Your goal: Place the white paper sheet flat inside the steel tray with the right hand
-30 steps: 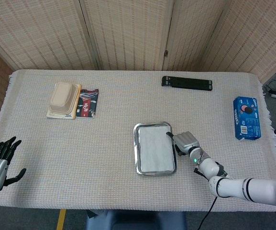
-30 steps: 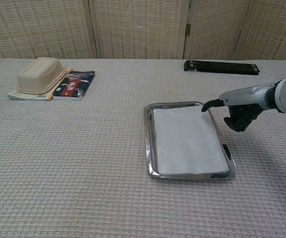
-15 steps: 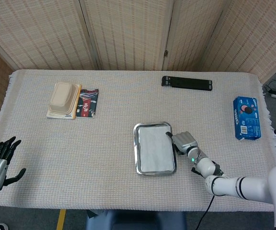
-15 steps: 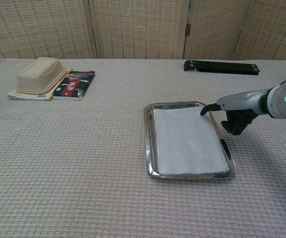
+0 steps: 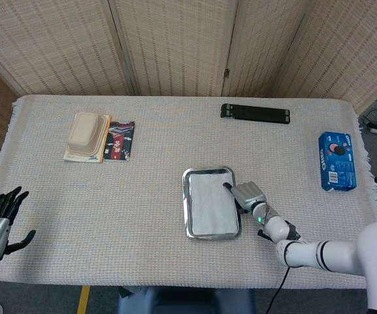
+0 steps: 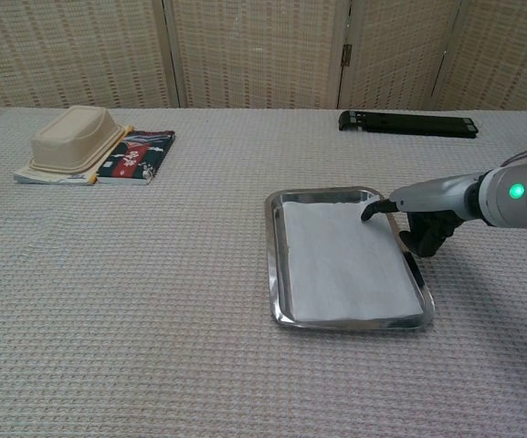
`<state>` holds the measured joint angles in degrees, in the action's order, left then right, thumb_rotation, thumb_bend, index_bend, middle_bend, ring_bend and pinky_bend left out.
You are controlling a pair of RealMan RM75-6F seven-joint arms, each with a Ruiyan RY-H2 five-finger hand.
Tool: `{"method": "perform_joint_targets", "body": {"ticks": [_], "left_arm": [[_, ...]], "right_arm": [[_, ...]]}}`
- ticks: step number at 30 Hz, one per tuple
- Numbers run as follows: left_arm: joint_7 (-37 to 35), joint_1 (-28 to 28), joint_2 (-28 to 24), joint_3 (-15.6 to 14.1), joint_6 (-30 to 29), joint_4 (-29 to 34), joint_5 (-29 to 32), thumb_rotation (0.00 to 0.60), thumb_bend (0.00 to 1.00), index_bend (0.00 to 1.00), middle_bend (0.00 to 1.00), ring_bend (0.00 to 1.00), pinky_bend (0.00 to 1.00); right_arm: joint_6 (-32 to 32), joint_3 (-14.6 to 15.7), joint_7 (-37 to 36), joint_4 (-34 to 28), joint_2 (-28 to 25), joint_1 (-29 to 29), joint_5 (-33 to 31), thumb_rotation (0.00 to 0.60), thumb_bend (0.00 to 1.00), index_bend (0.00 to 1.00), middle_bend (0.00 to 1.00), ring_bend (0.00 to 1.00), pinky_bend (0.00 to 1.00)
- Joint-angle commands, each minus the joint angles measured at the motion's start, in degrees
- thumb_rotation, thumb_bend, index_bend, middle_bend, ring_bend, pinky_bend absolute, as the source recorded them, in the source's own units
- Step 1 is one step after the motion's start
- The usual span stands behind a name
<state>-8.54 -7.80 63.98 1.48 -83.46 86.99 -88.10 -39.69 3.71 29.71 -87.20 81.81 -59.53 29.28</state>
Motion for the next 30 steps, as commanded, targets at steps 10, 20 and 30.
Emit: {"method": "perform_joint_targets", "body": {"ticks": [10,20,30], "left_arm": [[-0.35,0.41,-0.31,-0.11,-1.06,0.43,-0.62,0.6,0.36,0.0,0.0,0.0,0.0],[0.85,0.4,0.11,-0.26,-1.35,0.31,-1.22,0.6,0.36,0.0,0.0,0.0,0.0],[4.07,0.08,2.14,0.07,-1.37,-1.54,-1.09,0.6,0.36,0.0,0.0,0.0,0.0]], "right_arm": [[-4.72,-1.8,-5.45,-7.28,-5.83,3.82,8.89,0.6,0.94,0.0,1.0,1.0,1.0],[-24.17,0.29,-18.15,-14.93,-13.22,19.53,34.95,0.6,0.94,0.0,0.57,0.61,0.54],[-48.53,5.64,-16.92,-0.59,-6.45,36.92,54.07,0.6,0.64,0.0,0.0,0.0,0.02]]}}
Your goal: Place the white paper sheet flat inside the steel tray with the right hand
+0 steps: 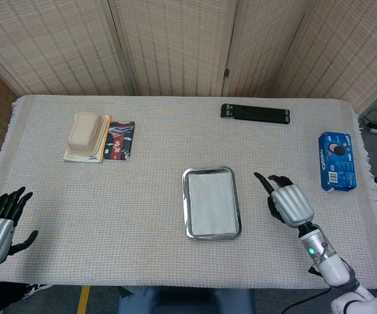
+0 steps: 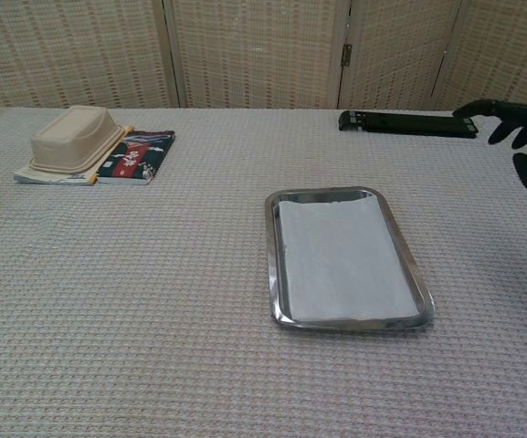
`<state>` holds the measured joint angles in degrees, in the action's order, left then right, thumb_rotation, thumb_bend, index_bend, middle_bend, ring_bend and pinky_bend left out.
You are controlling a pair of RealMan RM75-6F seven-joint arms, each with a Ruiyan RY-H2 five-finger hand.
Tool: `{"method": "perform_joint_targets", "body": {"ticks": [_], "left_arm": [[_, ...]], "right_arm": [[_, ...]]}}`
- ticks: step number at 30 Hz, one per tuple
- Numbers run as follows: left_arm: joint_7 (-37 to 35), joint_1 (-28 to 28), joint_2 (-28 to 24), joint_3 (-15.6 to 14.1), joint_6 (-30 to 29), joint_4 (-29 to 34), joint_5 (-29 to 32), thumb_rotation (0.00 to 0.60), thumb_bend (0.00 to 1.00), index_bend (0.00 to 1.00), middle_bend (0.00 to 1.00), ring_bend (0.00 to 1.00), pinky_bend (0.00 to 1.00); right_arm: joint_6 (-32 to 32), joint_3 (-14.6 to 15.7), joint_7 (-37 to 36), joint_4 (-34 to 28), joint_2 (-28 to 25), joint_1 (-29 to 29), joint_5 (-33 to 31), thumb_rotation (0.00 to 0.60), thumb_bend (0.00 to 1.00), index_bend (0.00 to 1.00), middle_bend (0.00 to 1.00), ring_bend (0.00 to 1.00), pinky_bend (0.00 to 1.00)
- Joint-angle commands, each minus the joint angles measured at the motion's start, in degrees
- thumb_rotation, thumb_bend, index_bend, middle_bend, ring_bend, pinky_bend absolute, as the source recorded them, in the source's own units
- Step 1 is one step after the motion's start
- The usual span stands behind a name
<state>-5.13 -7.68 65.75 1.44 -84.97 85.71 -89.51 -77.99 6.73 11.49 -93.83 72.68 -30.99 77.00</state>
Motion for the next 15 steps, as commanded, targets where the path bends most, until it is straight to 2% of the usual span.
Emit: {"method": "perform_joint_targets", "body": {"ticks": [1,6,9,15], "left_arm": [[0.95,-0.07,0.5,0.13,0.17,-0.36,0.35,0.6,0.36,0.0,0.0,0.0,0.0],[2.14,-0.1,1.36,0.24,-0.4,-1.16,-0.02,0.6,0.36,0.0,0.0,0.0,0.0],[2.8,-0.07,1.73,0.25,-0.93,-1.29,-0.44,0.6,0.36,0.0,0.0,0.0,0.0],[3.84,-0.29,2.04,-0.02,-0.1,-1.16,-0.26,0.6,0.36,0.0,0.0,0.0,0.0]], "right_arm": [[-12.22,2.86,1.43,6.69,2.71,9.84,7.21,0.6,0.63,0.0,0.0,0.0,0.0],[-20.44,3.93,0.06,8.78,1.91,17.12,10.33,0.6,0.59,0.0,0.0,0.0,0.0],[-22.37,3.91,-0.64,7.9,0.64,18.37,13.53,0.6,0.57,0.0,0.0,0.0,0.0],[-19.54,2.94,-0.69,6.88,-0.34,19.42,13.87,0.6,0.57,0.0,0.0,0.0,0.0]]}}
